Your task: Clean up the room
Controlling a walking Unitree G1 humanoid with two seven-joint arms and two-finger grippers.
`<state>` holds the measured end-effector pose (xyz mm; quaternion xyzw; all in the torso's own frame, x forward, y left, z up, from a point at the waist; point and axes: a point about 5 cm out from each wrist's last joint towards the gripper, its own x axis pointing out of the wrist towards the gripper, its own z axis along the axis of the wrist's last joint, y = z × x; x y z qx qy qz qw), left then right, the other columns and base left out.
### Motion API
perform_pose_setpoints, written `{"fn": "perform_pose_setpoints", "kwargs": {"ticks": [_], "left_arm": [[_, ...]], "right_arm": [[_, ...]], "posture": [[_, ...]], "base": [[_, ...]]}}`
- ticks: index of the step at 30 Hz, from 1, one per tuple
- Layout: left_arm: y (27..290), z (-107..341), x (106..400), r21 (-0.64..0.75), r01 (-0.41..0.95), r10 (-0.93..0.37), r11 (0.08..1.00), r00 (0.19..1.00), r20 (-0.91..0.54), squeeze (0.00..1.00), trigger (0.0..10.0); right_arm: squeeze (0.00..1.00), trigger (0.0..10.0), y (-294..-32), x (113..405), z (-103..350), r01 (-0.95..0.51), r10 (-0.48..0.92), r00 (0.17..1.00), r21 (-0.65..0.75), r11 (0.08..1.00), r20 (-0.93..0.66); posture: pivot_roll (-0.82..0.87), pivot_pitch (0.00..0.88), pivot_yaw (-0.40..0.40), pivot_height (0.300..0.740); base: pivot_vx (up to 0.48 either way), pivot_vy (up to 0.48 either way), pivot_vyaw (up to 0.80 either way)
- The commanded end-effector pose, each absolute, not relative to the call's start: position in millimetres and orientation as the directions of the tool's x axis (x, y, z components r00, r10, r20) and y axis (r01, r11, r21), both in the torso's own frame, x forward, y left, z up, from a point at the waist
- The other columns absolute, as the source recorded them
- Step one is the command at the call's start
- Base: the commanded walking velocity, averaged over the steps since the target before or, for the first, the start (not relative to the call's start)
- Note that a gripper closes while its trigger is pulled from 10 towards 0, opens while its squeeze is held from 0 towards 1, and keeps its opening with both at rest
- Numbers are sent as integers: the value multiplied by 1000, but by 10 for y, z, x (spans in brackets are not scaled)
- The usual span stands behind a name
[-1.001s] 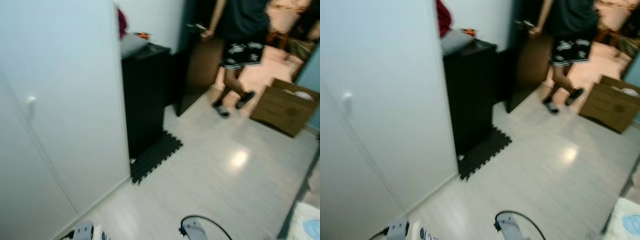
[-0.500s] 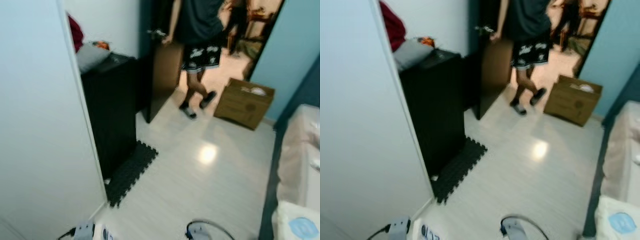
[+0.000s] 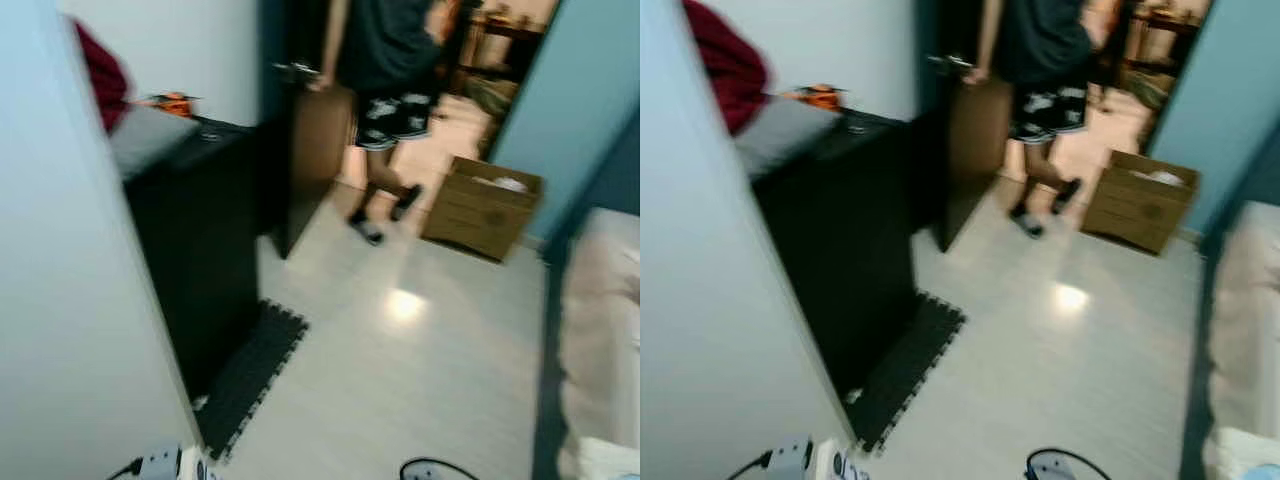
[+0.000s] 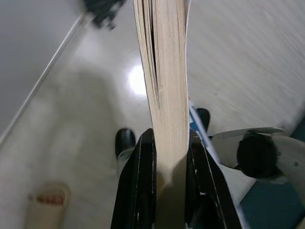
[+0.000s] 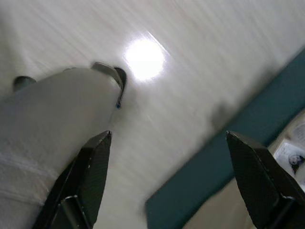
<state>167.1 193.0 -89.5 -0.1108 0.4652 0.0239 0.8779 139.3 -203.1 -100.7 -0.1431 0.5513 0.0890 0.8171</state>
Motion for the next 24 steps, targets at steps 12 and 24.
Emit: {"fn": "perform_pose_setpoints", "kwargs": {"ticks": [12, 24], "left_arm": [[1872, -922, 1632, -189, -140, -84, 972, 544, -835, 0, 10000], [1870, -934, 1603, -182, -135, -82, 974, 538, -839, 0, 10000]], "right_arm": [[0, 10000, -1853, 1484, -1005, -282, 5, 362, -104, 954, -932], [0, 10000, -1880, 1437, -1019, -268, -2, 357, -105, 958, -934]], "posture": [[-33, 0, -2, 740], [-34, 0, 2, 740]], "base": [[188, 0, -781], [0, 0, -781]]}}
